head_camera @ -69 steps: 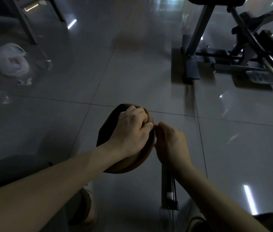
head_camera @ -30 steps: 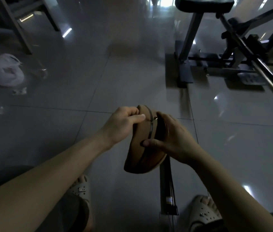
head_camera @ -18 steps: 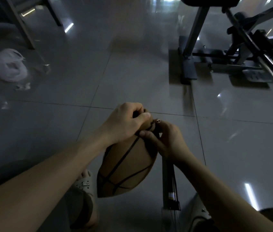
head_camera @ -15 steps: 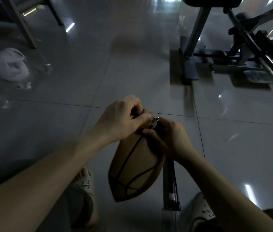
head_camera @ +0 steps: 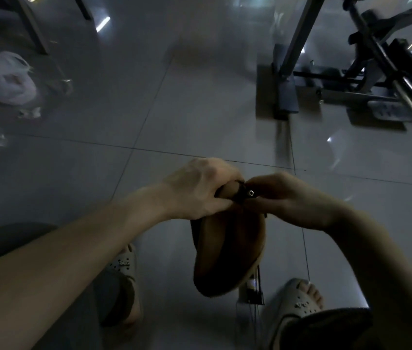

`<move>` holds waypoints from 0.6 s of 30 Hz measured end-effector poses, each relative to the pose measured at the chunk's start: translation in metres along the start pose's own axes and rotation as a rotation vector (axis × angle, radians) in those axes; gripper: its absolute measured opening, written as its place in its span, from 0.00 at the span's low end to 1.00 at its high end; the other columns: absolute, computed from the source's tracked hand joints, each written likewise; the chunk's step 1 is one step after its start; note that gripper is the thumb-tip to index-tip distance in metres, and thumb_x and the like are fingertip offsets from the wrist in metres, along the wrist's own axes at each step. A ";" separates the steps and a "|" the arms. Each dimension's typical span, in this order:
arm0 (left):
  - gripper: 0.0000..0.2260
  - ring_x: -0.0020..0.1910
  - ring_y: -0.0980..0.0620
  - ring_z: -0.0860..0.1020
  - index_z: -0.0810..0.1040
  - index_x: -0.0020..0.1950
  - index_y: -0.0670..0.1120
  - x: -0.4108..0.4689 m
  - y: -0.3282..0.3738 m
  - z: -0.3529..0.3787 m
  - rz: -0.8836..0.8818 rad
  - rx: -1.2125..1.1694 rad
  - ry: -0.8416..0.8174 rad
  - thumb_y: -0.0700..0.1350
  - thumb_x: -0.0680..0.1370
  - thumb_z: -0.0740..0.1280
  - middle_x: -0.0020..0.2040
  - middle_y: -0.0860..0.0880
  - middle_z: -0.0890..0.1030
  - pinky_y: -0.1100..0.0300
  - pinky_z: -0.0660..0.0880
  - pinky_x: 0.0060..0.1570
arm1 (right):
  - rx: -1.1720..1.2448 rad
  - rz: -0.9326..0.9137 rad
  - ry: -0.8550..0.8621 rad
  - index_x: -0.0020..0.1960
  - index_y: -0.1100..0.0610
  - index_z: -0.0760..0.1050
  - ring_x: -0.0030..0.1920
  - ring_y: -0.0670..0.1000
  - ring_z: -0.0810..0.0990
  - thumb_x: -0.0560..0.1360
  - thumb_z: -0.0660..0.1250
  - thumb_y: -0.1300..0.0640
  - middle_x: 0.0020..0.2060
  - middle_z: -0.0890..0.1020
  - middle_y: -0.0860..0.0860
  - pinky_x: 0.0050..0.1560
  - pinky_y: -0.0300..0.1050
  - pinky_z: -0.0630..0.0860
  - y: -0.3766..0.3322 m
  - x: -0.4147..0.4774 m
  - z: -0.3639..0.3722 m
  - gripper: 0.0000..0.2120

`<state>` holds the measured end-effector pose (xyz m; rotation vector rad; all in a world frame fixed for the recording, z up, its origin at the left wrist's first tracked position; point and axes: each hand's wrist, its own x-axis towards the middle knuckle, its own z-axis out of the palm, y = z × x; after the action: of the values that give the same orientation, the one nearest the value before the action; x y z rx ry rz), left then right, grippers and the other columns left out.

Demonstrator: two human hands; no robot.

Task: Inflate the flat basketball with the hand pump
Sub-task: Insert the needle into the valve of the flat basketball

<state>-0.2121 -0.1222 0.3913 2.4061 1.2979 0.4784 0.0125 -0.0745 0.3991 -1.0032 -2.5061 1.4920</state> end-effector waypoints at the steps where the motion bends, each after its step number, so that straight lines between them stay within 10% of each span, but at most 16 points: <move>1: 0.11 0.44 0.54 0.76 0.79 0.53 0.48 0.000 0.000 0.002 0.006 0.001 -0.021 0.52 0.75 0.67 0.44 0.53 0.79 0.55 0.74 0.47 | 0.066 0.001 -0.018 0.61 0.54 0.78 0.52 0.46 0.82 0.78 0.64 0.49 0.51 0.83 0.47 0.51 0.42 0.78 0.000 -0.007 -0.003 0.15; 5: 0.14 0.37 0.55 0.73 0.77 0.45 0.47 0.002 -0.002 0.002 0.023 0.105 0.003 0.58 0.76 0.66 0.37 0.54 0.74 0.60 0.70 0.39 | -0.125 -0.062 0.212 0.56 0.49 0.77 0.49 0.42 0.82 0.75 0.62 0.37 0.47 0.82 0.43 0.49 0.45 0.81 -0.006 -0.020 -0.003 0.18; 18: 0.17 0.30 0.55 0.67 0.65 0.36 0.51 0.006 0.008 0.004 0.072 0.103 0.185 0.55 0.76 0.69 0.32 0.53 0.70 0.61 0.60 0.34 | -0.389 -0.125 0.456 0.45 0.52 0.72 0.32 0.49 0.76 0.80 0.54 0.46 0.32 0.76 0.49 0.34 0.57 0.74 -0.026 -0.007 0.017 0.13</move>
<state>-0.2015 -0.1218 0.3919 2.5510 1.3450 0.6844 -0.0006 -0.0998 0.4129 -1.0589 -2.4920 0.6529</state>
